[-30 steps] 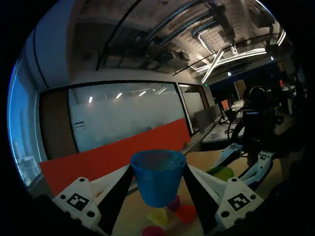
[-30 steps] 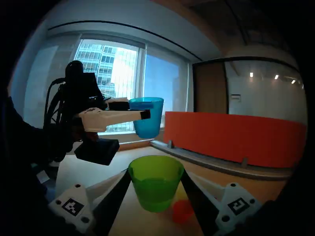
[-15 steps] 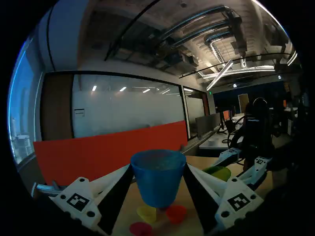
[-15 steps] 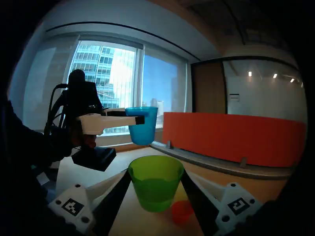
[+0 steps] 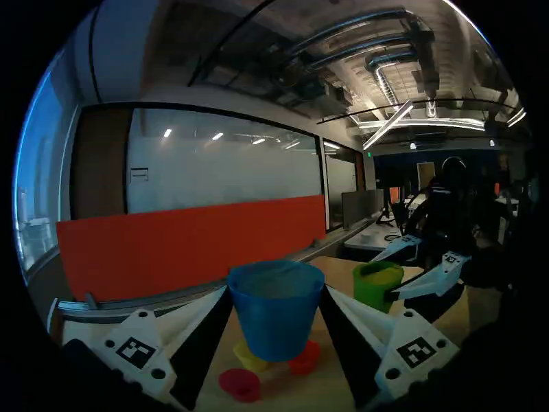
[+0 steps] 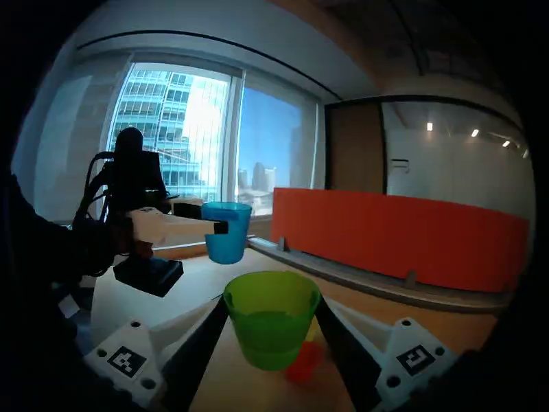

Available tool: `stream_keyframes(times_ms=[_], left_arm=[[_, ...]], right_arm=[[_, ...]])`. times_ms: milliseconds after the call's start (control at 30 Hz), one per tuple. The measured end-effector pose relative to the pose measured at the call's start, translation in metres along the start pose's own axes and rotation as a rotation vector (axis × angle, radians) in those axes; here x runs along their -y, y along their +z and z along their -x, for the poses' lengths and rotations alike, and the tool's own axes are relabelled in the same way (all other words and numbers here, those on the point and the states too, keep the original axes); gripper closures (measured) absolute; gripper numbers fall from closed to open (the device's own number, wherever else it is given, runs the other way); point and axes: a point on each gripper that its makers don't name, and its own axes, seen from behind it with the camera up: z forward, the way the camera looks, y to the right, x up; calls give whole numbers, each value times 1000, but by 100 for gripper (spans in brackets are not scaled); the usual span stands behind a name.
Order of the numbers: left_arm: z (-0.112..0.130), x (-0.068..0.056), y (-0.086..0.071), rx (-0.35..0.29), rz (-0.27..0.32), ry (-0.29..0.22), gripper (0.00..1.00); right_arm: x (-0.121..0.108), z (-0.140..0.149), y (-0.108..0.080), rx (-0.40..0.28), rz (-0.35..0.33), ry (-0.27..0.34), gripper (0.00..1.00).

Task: Pour water

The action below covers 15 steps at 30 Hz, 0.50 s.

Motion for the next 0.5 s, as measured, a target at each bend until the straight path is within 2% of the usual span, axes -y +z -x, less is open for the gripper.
stream_keyframes(times_ms=[233,500], left_arm=[[16,-4,-3,42,16,14,14],[45,-5,-5,122,33,39,13]], right_arm=[[-10,3,-3,16,18,12,9],[-18,14,-6,51,22,7,8]])
